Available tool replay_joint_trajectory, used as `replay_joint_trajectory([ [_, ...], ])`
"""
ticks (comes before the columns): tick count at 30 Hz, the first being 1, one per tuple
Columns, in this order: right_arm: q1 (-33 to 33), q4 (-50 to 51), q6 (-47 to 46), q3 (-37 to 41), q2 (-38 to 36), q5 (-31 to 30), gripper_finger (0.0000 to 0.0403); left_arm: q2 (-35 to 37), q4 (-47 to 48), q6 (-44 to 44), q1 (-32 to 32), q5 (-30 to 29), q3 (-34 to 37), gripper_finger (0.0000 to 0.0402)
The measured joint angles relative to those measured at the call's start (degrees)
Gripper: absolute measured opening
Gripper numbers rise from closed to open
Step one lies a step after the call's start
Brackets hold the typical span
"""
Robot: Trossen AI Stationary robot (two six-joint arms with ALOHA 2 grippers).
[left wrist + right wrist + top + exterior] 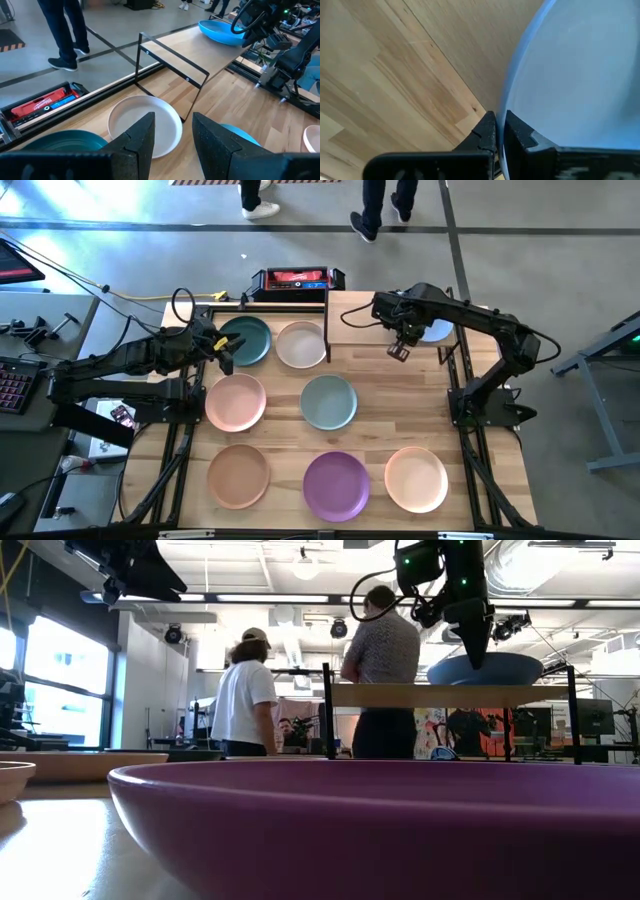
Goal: Place and stack plates onto a shelf
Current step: Put the blue plate on the shelf
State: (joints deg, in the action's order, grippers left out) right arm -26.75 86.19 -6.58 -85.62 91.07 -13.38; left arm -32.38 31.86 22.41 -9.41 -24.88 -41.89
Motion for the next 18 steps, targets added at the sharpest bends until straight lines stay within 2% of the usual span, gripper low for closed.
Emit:
replay_joint_trajectory([
  [3, -0.02, -0.04, -0.01, 0.00, 0.00, 0.19, 0.0011, 0.00, -0.01, 0.00, 0.00, 0.04, 0.00, 0.0122],
  [9, 0.00, -0.18, 0.14, 0.00, 0.00, 0.13, 0.0069, 0.02, 0.00, 0.02, 0.00, 0.04, 0.00, 0.0122],
  [11, 0.00, -0.27, 0.31, 0.00, 0.00, -1.54, 0.0082, 0.00, 0.00, 0.00, 0.00, 0.06, 0.00, 0.0122],
  [14, -0.02, -0.26, 0.40, 0.00, 0.00, -4.64, 0.0091, 0.00, -0.02, 0.00, 0.00, 0.06, 0.00, 0.0122],
  [18, -0.02, 0.60, 0.89, -0.46, 0.02, -5.03, 0.0094, 0.01, -0.01, 0.22, 0.00, 0.09, 0.00, 0.0122],
])
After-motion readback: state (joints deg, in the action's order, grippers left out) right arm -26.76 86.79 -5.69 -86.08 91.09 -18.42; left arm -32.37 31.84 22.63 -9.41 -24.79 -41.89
